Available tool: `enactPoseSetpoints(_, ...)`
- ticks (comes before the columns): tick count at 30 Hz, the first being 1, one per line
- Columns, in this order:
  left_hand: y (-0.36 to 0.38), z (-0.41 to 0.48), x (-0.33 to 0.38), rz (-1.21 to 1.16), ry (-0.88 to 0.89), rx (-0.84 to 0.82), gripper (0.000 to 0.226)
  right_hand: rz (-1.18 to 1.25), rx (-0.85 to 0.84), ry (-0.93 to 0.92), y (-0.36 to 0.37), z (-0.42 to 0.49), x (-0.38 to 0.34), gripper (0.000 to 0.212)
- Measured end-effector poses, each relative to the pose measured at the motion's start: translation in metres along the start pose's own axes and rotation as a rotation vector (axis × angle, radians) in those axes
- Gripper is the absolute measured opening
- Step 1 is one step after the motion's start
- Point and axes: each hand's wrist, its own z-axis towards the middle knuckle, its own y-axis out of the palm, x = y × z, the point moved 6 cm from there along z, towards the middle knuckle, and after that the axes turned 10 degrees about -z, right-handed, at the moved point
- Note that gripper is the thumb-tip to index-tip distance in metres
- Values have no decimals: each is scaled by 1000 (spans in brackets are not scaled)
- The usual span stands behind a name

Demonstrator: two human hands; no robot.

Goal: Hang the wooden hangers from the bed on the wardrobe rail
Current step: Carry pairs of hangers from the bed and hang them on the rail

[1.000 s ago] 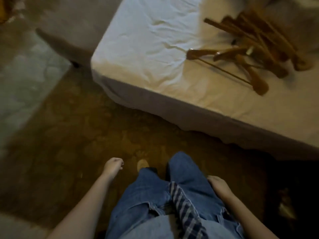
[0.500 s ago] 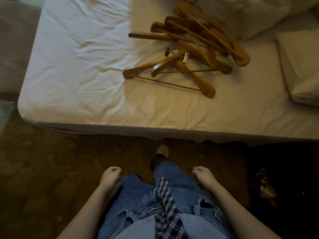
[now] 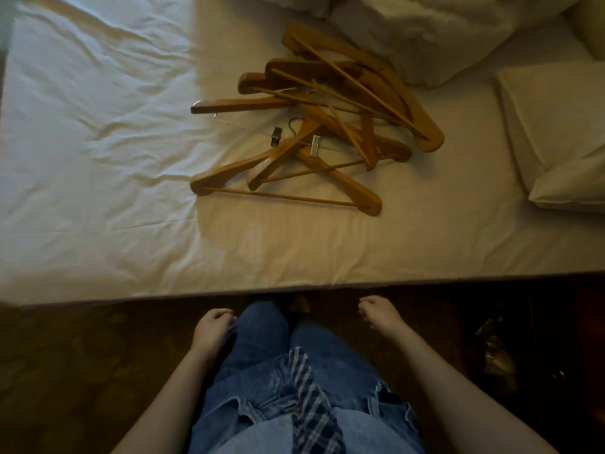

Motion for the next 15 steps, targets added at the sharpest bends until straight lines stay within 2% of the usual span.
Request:
enactPoseSetpoints(7,24,33,91,0,-12,-154,25,195,-30,206,27,-23,2,34)
enactPoseSetpoints(10,29,44,133,107,76,-190,30,214,-50,251,27,-24,-7,26)
enactPoseSetpoints(15,47,50,215,97,244,-235,31,291,-17,264,11,-10,-44,35)
